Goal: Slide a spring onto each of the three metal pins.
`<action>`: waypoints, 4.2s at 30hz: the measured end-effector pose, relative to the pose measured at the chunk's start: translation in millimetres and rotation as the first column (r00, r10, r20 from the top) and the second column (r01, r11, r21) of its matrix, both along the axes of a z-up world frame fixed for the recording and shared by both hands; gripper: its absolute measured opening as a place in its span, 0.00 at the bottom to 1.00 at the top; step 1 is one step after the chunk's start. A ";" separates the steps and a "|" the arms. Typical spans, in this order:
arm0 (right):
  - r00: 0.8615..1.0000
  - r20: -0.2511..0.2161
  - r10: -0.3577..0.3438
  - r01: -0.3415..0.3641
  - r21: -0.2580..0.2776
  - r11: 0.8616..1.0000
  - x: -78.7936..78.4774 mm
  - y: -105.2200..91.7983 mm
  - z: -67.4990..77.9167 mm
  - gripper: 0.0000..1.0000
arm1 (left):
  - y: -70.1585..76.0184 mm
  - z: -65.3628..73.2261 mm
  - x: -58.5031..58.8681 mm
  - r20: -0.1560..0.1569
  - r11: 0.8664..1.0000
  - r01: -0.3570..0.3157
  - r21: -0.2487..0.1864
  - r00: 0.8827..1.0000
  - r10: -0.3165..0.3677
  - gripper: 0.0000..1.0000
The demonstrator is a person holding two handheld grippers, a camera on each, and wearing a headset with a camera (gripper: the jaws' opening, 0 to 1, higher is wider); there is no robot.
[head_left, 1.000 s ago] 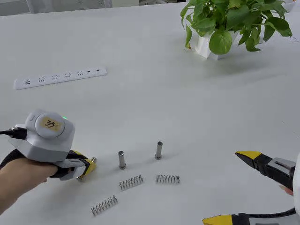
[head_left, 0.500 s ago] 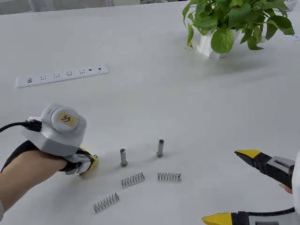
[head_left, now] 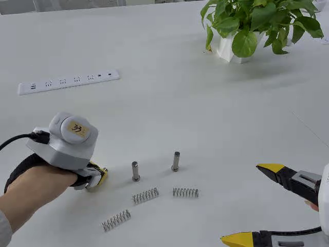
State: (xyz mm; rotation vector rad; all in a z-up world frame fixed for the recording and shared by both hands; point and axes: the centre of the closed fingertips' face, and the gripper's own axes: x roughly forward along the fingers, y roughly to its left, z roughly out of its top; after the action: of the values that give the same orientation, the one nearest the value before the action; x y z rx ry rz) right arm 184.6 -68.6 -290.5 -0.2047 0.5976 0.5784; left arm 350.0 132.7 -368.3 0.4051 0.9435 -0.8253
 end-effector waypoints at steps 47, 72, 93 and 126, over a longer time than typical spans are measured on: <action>0.999 0.011 0.042 -0.042 0.008 0.999 1.5 18.6 3.0 0.90 | 15.8 41.9 -11.8 0.048 0.982 -0.087 -0.166 0.994 0.096 0.04; 0.998 0.014 0.066 -0.066 0.010 0.998 -0.6 26.9 4.0 0.90 | 27.4 43.1 -31.9 0.080 0.986 -0.068 -0.151 0.993 0.081 0.04; 0.998 0.017 0.067 -0.067 0.014 0.998 -1.2 28.5 4.9 0.90 | 23.8 43.3 -34.6 0.142 0.992 -0.011 -0.125 0.989 0.029 0.05; 0.998 0.011 0.067 -0.067 0.010 0.998 -3.4 28.6 3.7 0.90 | 26.7 27.6 -34.8 0.157 0.993 0.022 -0.115 0.988 -0.004 0.06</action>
State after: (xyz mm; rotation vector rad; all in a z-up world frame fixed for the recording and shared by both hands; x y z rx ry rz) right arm 181.2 -40.0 -286.8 -0.2185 0.5791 0.6449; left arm 315.1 159.3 -340.6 0.3694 0.7433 -0.8434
